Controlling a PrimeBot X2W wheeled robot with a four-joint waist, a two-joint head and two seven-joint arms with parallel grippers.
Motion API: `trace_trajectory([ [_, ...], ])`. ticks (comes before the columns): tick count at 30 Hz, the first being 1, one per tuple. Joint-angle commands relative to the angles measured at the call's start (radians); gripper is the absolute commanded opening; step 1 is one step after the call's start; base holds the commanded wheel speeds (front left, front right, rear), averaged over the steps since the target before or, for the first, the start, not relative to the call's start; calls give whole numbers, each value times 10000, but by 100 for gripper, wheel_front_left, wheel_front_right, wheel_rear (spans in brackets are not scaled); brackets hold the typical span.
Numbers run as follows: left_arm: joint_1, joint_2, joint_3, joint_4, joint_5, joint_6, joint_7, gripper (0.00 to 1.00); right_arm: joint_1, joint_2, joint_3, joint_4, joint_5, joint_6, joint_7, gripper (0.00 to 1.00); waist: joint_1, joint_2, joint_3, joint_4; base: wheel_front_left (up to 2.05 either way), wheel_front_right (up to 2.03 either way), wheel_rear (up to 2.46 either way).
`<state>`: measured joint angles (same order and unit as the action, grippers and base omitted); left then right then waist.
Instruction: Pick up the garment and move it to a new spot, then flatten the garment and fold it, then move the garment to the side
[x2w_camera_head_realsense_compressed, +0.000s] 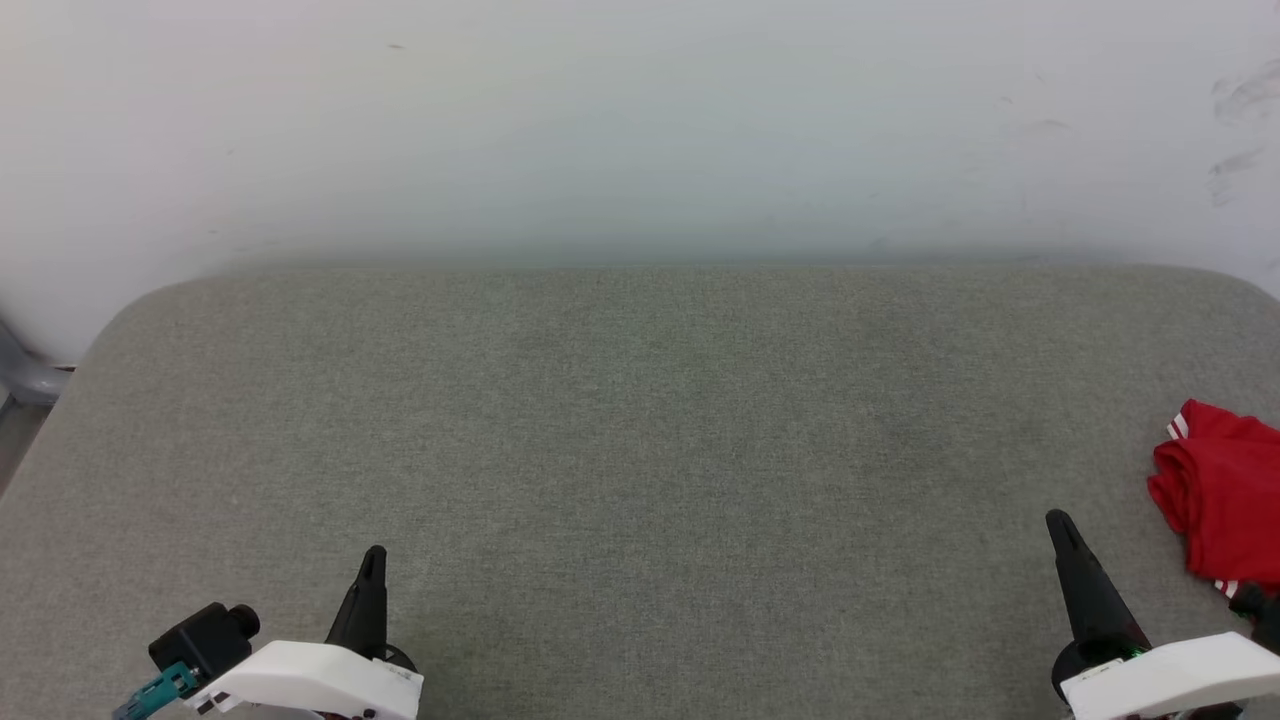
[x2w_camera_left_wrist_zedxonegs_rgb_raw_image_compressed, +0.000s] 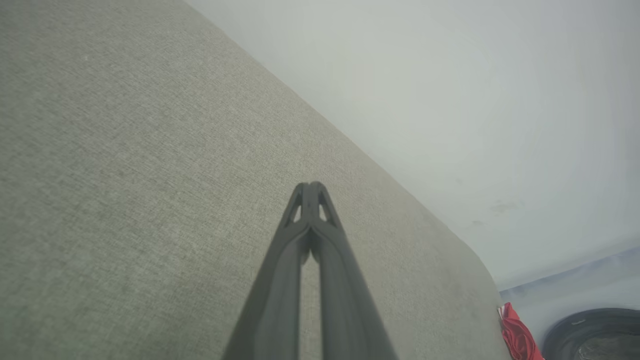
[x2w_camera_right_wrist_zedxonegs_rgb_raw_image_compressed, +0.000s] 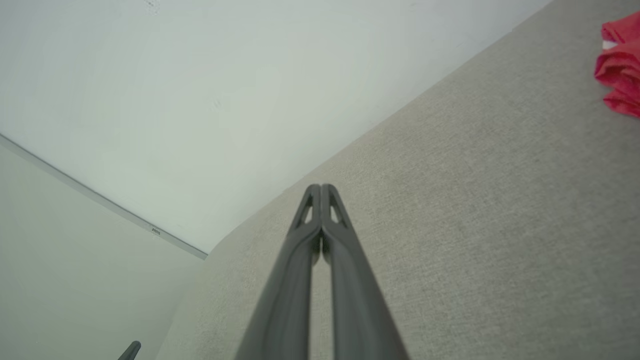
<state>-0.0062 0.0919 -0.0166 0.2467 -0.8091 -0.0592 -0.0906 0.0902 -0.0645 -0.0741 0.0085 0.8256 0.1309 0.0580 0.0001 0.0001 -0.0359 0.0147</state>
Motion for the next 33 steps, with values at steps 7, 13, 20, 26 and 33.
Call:
trace_trajectory([
  [7,-383,-37,229,-128,-1130,-132,282,0,-484,-98,2,228,1163,0,38,0,-1,-1,35,-13,0,0,0],
  [13,-458,-77,349,-120,-1849,-199,466,0,-654,-102,-1,450,1892,0,60,0,-1,-1,62,-23,0,0,0],
  [20,-544,-127,474,-110,-2641,-265,679,0,-829,-103,-10,696,2687,0,84,0,-1,-1,94,-35,0,0,0],
  [26,-612,-164,574,-101,-3280,-322,841,0,-979,-104,-22,889,3331,-1,115,0,-1,-1,121,-45,0,0,0],
  [33,-688,-202,694,-91,-3975,-391,1022,0,-1135,-101,-36,1104,4035,-1,147,0,-1,-1,153,-57,0,0,0],
])
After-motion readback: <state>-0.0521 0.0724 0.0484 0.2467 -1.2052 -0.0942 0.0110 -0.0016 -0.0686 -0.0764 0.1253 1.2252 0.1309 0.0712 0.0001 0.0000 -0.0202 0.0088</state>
